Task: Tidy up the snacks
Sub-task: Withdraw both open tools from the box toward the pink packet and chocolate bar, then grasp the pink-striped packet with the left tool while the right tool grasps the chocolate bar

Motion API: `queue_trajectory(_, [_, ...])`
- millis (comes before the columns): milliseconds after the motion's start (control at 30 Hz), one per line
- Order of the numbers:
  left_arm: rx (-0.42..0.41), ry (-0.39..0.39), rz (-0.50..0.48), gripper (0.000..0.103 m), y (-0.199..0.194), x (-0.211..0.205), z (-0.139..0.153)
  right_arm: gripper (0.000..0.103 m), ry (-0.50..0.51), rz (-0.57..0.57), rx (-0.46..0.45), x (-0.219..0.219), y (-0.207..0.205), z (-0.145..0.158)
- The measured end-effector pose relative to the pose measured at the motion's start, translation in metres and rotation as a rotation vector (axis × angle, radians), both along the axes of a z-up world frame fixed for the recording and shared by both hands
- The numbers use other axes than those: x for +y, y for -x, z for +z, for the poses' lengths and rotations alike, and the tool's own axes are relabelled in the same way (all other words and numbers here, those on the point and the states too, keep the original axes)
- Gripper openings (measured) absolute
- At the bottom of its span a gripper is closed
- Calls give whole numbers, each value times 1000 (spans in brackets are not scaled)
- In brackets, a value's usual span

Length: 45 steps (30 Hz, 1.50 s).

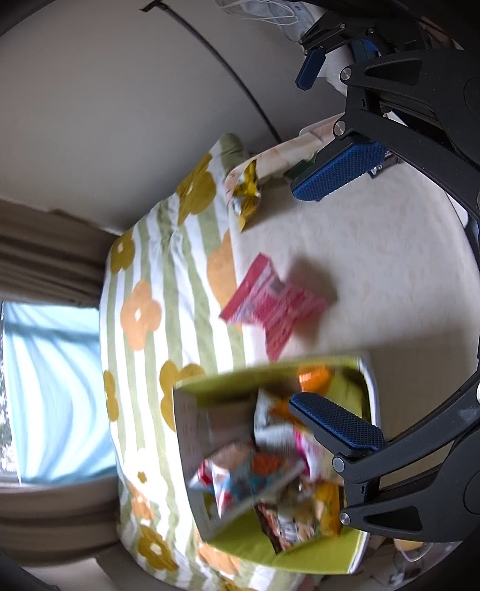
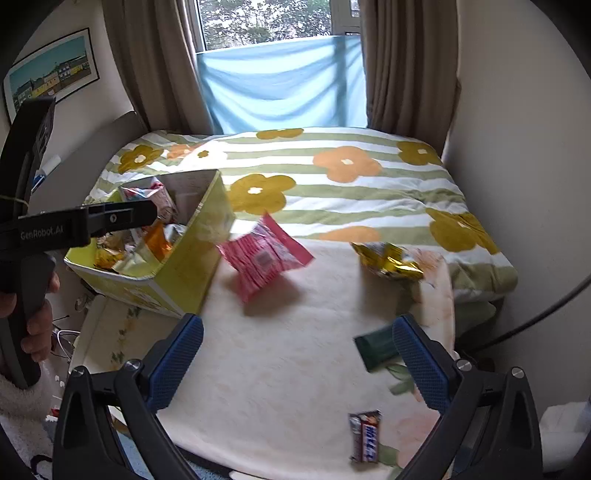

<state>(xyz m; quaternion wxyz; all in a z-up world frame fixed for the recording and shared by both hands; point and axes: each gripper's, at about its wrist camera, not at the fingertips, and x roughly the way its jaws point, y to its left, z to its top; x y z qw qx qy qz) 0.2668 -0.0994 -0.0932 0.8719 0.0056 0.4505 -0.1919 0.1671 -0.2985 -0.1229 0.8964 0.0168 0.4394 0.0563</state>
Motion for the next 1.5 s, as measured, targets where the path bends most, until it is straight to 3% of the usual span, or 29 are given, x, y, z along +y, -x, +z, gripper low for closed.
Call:
queue_trajectory(167, [27,-98,-46,103,-8,-42,-17,102,-1,-9,32,-32,14,-16])
queue_trajectory(400, [131,-281,-145,103,-51,-79,-59,102,-36,-85,108,-66,19,-51])
queue_trajectory(600, [247,-425,-245,103,-92,-97,-110,102,-14,-158,168,-75,25,-87])
queue_trajectory(867, [305,-581,-350,103,-119,-115,-157,102,-14,-186,251,-69,33,-128])
queue_trajectory(1067, [360,-629,-378,101,-132,-120,-185,100,1,-183,310,-62,35,-150])
queue_trajectory(1200, [412,-610,-378,87,-140,-120,-197,96,12,-192,339,-60,36,-160])
queue_trajectory(1300, [457,-607,-371,82,-145,-119,-205,91,28,-189,352,-61,36,-164])
queue_trajectory(1367, [468,-616,-373,80,-147,-120,-207,87,46,-182,358,-62,35,-165])
queue_trajectory(1500, [469,-630,-371,67,-152,-121,-207,87,60,-173,359,-63,34,-165])
